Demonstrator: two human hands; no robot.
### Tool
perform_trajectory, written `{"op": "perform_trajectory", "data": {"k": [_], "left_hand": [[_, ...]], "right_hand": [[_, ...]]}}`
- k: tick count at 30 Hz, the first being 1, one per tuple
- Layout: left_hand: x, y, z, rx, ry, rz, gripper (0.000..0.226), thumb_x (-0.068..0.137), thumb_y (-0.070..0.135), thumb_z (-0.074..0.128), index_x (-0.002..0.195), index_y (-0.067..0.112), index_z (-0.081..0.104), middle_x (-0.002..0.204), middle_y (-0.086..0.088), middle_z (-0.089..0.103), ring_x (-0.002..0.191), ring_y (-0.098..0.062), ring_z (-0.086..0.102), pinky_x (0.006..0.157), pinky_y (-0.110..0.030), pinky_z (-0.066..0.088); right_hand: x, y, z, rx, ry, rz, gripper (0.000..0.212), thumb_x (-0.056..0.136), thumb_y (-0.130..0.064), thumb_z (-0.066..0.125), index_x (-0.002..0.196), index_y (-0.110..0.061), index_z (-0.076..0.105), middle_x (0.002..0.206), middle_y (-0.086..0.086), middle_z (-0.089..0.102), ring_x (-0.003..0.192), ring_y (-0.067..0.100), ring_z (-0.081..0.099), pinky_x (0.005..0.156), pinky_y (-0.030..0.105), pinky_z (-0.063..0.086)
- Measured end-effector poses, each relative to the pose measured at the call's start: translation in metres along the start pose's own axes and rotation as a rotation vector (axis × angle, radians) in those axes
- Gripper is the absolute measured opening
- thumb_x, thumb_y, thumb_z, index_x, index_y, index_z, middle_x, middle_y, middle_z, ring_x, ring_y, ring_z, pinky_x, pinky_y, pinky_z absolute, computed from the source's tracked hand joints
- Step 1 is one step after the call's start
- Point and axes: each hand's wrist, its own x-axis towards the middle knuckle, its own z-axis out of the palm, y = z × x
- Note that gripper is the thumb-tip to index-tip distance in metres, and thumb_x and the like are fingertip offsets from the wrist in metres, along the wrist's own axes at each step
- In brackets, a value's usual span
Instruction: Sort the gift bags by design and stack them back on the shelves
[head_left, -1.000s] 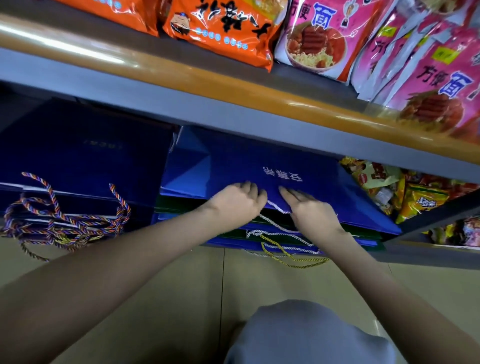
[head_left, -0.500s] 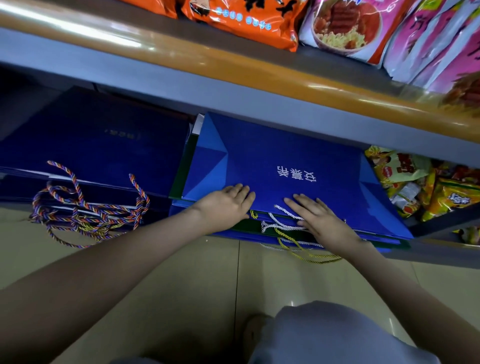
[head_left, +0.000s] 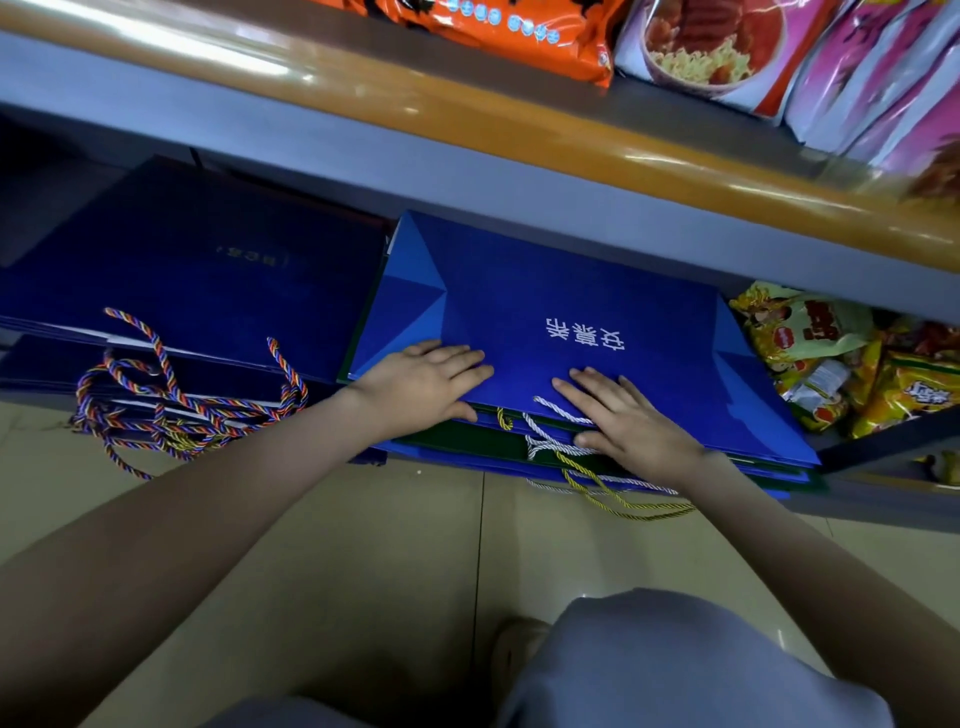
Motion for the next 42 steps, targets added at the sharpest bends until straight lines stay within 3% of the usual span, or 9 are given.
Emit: {"op": "perform_trajectory", "data": {"k": [4, 8, 11, 14, 17, 20, 28, 37, 42], "left_hand": [[-0.003, -0.004, -0.002, 0.037, 0.235, 0.025, 0.066, 0.090, 0.049, 0.027, 0.123, 0.004, 0.062, 0.121, -0.013, 0.064, 0.110, -0.025, 0.063, 0.090, -0.038, 0.052], [0.001, 0.000, -0.008, 0.078, 0.381, 0.045, 0.057, 0.092, 0.047, 0.040, 0.119, 0.002, 0.064, 0.112, -0.016, 0.068, 0.101, -0.028, 0.066, 0.083, -0.036, 0.055], [0.002, 0.003, -0.003, 0.194, 0.451, 0.073, 0.053, 0.087, 0.041, 0.062, 0.123, 0.003, 0.060, 0.113, -0.018, 0.067, 0.102, -0.030, 0.065, 0.083, -0.037, 0.055], [0.003, 0.013, -0.007, 0.276, 0.436, 0.071, 0.052, 0.082, 0.022, 0.069, 0.128, 0.002, 0.057, 0.121, -0.019, 0.063, 0.109, -0.031, 0.063, 0.087, -0.037, 0.054], [0.006, 0.017, -0.014, 0.339, 0.328, -0.021, 0.052, 0.087, 0.012, 0.061, 0.136, 0.002, 0.045, 0.133, -0.021, 0.054, 0.118, -0.033, 0.057, 0.091, -0.035, 0.053], [0.005, 0.012, -0.020, 0.318, 0.261, -0.027, 0.056, 0.061, 0.005, 0.084, 0.112, -0.002, 0.063, 0.102, -0.026, 0.068, 0.091, -0.035, 0.069, 0.070, -0.037, 0.059], [-0.023, 0.036, -0.016, 0.246, 0.434, 0.064, 0.036, 0.077, -0.005, 0.046, 0.113, -0.004, 0.043, 0.098, -0.027, 0.068, 0.088, -0.037, 0.069, 0.077, -0.040, 0.058], [0.001, 0.003, -0.005, 0.185, 0.397, 0.136, 0.030, 0.092, 0.018, 0.046, 0.117, 0.004, 0.036, 0.102, -0.022, 0.065, 0.088, -0.034, 0.064, 0.077, -0.040, 0.054], [0.020, 0.002, 0.000, 0.178, 0.394, 0.218, 0.028, 0.099, 0.029, 0.030, 0.114, 0.005, 0.037, 0.099, -0.020, 0.062, 0.085, -0.033, 0.060, 0.076, -0.041, 0.051]], "right_hand": [[-0.003, 0.001, -0.020, -0.160, 0.054, -0.029, 0.074, 0.092, -0.062, 0.013, 0.152, -0.021, 0.012, 0.159, 0.002, 0.017, 0.147, 0.014, 0.013, 0.116, 0.026, 0.005], [-0.005, 0.002, -0.030, -0.217, 0.272, -0.026, 0.057, 0.099, -0.043, 0.025, 0.137, -0.007, 0.048, 0.134, 0.014, 0.056, 0.124, 0.029, 0.053, 0.097, 0.044, 0.046], [-0.003, -0.001, -0.030, -0.253, 0.262, -0.016, 0.052, 0.095, -0.035, 0.032, 0.133, -0.007, 0.053, 0.127, 0.015, 0.061, 0.117, 0.030, 0.059, 0.087, 0.045, 0.053], [-0.007, -0.005, -0.030, -0.224, 0.285, -0.007, 0.054, 0.096, -0.038, 0.029, 0.138, -0.010, 0.049, 0.131, 0.013, 0.058, 0.120, 0.028, 0.057, 0.093, 0.043, 0.049], [-0.012, -0.013, -0.029, -0.061, 0.267, 0.050, 0.061, 0.098, -0.053, 0.030, 0.151, -0.023, 0.025, 0.153, 0.003, 0.034, 0.142, 0.019, 0.028, 0.113, 0.033, 0.024], [-0.012, -0.023, -0.025, -0.059, 0.249, 0.070, 0.078, 0.091, -0.059, 0.046, 0.152, -0.031, 0.004, 0.159, -0.001, 0.018, 0.147, 0.015, 0.010, 0.116, 0.031, 0.009], [-0.018, -0.026, -0.003, -0.249, 0.417, 0.054, 0.079, 0.069, -0.016, 0.084, 0.138, -0.010, 0.047, 0.128, 0.017, 0.060, 0.117, 0.032, 0.059, 0.095, 0.046, 0.046], [-0.014, -0.020, 0.002, -0.272, 0.276, 0.165, 0.101, 0.078, 0.014, 0.062, 0.150, -0.020, -0.001, 0.151, 0.012, 0.036, 0.140, 0.026, 0.033, 0.112, 0.032, 0.014], [-0.018, -0.012, 0.008, -0.270, 0.286, 0.145, 0.094, 0.075, -0.002, 0.077, 0.150, -0.013, 0.021, 0.142, 0.012, 0.049, 0.129, 0.025, 0.049, 0.107, 0.034, 0.030]]}}
